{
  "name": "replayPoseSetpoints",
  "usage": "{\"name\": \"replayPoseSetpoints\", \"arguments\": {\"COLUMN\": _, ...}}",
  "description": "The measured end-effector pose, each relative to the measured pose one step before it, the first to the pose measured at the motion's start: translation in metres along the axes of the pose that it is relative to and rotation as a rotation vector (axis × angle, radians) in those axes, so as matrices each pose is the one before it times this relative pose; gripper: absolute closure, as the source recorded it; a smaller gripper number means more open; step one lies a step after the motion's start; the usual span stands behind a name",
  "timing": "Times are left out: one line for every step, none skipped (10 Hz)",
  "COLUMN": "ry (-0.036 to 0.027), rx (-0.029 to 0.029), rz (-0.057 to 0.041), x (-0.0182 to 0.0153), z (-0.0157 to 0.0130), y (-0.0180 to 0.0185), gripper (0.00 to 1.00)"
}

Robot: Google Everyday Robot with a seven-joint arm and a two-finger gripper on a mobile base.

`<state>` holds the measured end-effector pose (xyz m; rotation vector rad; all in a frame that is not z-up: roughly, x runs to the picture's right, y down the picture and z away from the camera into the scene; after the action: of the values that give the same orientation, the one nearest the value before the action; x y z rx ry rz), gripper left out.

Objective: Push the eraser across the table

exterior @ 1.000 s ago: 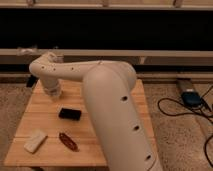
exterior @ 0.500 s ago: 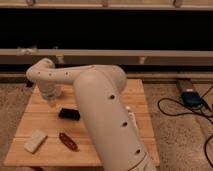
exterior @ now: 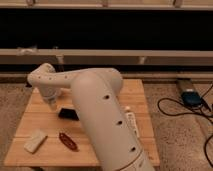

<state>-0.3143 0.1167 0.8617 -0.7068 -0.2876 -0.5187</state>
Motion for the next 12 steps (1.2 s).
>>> {"name": "replayPoseSetpoints", "arguments": {"ry": 0.00195, "rx": -0.00105, "rz": -0.00171, "x": -0.00097, "z": 0.00280, "y": -0.00110, "gripper": 1.00}}
{"name": "replayPoseSetpoints", "arguments": {"ry": 0.00308, "rx": -0.00127, "rz": -0.00356, "x": 0.00002, "z": 0.00289, "y": -0.00107, "gripper": 1.00}}
{"name": "replayPoseSetpoints", "arguments": {"ry": 0.00293, "rx": -0.00405, "rz": -0.00305, "x": 0.00027, "z": 0.00382, "y": -0.00089, "gripper": 1.00}}
{"name": "replayPoseSetpoints", "arguments": {"ry": 0.00506, "rx": -0.01258, "rz": -0.00226, "x": 0.00049, "z": 0.00428, "y": 0.00046, "gripper": 1.00}}
{"name": "replayPoseSetpoints", "arguments": {"ry": 0.00258, "rx": -0.01213, "rz": -0.00091, "x": -0.00027, "z": 0.00318, "y": -0.00004, "gripper": 1.00}}
{"name": "replayPoseSetpoints", "arguments": {"ry": 0.00475, "rx": -0.01278, "rz": 0.00077, "x": 0.00096, "z": 0.00387, "y": 0.00002, "gripper": 1.00}}
{"name": "replayPoseSetpoints", "arguments": {"ry": 0.00275, "rx": -0.01319, "rz": 0.00476, "x": 0.00168, "z": 0.00420, "y": -0.00028, "gripper": 1.00}}
{"name": "replayPoseSetpoints", "arguments": {"ry": 0.00116, "rx": -0.01159, "rz": 0.01521, "x": 0.00522, "z": 0.00202, "y": -0.00092, "gripper": 1.00}}
{"name": "replayPoseSetpoints", "arguments": {"ry": -0.00134, "rx": -0.00572, "rz": 0.01098, "x": 0.00367, "z": 0.00054, "y": -0.00040, "gripper": 1.00}}
{"name": "replayPoseSetpoints", "arguments": {"ry": -0.00344, "rx": -0.00753, "rz": 0.01780, "x": 0.00560, "z": 0.00082, "y": -0.00023, "gripper": 1.00}}
{"name": "replayPoseSetpoints", "arguments": {"ry": -0.00623, "rx": -0.00639, "rz": 0.02976, "x": 0.01052, "z": 0.00030, "y": 0.00025, "gripper": 1.00}}
{"name": "replayPoseSetpoints", "arguments": {"ry": -0.00359, "rx": -0.00449, "rz": 0.01967, "x": 0.00732, "z": 0.00031, "y": 0.00063, "gripper": 1.00}}
